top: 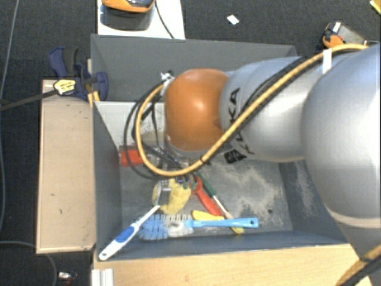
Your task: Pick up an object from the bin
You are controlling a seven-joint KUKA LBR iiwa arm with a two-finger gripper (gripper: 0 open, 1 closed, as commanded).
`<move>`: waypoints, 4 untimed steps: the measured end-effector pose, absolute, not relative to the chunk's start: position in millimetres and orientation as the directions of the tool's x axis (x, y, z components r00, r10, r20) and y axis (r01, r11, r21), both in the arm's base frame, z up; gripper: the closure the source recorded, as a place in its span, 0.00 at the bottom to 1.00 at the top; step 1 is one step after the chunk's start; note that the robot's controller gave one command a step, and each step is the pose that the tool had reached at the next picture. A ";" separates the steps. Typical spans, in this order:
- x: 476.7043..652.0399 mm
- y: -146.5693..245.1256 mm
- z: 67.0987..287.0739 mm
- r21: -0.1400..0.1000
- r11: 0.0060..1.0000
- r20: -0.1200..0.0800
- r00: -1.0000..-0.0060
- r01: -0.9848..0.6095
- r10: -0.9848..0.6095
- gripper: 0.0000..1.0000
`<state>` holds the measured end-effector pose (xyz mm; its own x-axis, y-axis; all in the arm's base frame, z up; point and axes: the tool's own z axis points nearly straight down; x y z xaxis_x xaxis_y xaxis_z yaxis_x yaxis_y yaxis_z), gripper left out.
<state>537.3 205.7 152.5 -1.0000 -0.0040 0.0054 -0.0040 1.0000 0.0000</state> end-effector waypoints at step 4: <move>507.8 189.4 106.0 0.000 0.908 0.001 -0.908 0.419 0.419 0.00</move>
Offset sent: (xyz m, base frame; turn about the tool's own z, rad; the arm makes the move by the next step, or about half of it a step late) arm 0.0019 0.0140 -0.0556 0.2539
